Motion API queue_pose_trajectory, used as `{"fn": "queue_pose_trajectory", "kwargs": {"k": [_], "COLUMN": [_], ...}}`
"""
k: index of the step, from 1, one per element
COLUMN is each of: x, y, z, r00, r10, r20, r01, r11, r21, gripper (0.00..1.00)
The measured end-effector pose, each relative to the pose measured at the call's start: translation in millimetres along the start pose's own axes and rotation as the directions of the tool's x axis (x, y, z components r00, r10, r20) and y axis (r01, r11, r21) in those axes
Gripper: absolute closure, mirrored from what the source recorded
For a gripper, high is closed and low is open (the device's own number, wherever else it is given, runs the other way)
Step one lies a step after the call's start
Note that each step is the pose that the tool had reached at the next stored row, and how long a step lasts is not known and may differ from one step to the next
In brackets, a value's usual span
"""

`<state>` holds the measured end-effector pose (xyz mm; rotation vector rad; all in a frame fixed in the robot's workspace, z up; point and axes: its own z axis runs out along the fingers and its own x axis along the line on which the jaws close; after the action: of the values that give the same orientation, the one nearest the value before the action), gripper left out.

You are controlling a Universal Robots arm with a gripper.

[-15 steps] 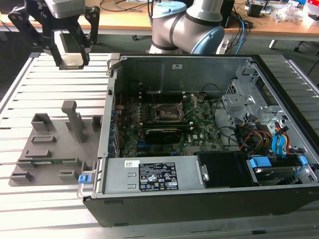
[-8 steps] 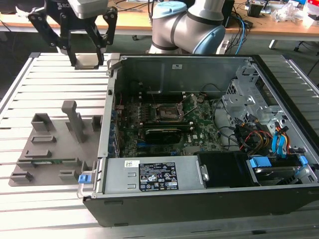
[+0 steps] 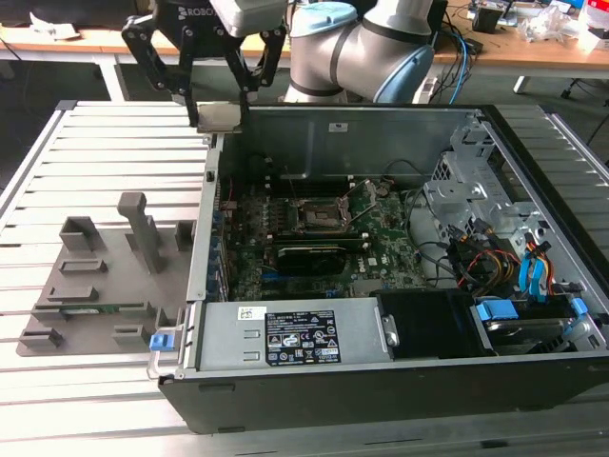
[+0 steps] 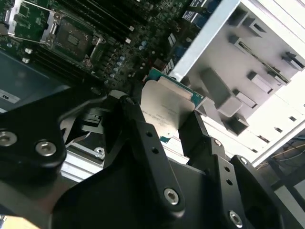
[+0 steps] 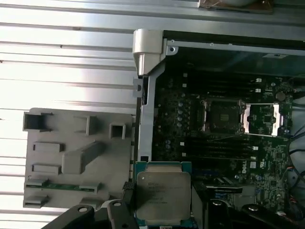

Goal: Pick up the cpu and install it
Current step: 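Pick up the cpu and move it towards the insertion slot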

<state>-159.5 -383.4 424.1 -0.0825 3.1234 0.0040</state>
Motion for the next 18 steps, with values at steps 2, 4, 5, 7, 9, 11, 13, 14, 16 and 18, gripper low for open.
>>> {"fn": "queue_pose_trajectory", "kwargs": {"k": [2, 4, 5, 7, 9, 11, 13, 14, 16, 18], "x": [-12.8, -26.0, -31.4, -45.0, -58.1, -71.5, -85.0, -87.6, -88.4, -91.4], "y": [-0.7, -1.4, -1.7, -2.4, -3.1, -3.8, -4.5, -4.7, -4.7, -4.6], "z": [0.2, 0.4, 0.5, 0.7, 1.0, 1.2, 1.6, 2.1, 2.7, 5.4], "r00": [1.0000, 1.0000, 1.0000, 1.0000, 1.0000, 1.0000, 1.0000, 1.0000, 0.9998, 0.9990], "r10": [0.000, 0.000, 0.000, 0.000, 0.000, 0.000, 0.000, 0.007, 0.019, 0.044], "r20": [-0.0001, -0.0003, -0.0004, -0.0005, -0.0006, -0.0007, -0.0009, -0.0008, -0.0007, -0.0005], "r01": [0.000, 0.000, 0.000, 0.000, 0.000, 0.000, 0.000, -0.007, -0.019, -0.044], "r11": [1.0000, 1.0000, 1.0000, 1.0000, 1.0000, 1.0000, 1.0000, 1.0000, 0.9998, 0.9990], "r21": [0.0000, 0.0000, 0.0000, 0.0000, -0.0001, -0.0001, -0.0005, -0.0034, -0.0057, -0.0102], "gripper": [0.45, 0.45, 0.45, 0.45, 0.45, 0.45, 0.45, 0.45, 0.45, 0.45]}}
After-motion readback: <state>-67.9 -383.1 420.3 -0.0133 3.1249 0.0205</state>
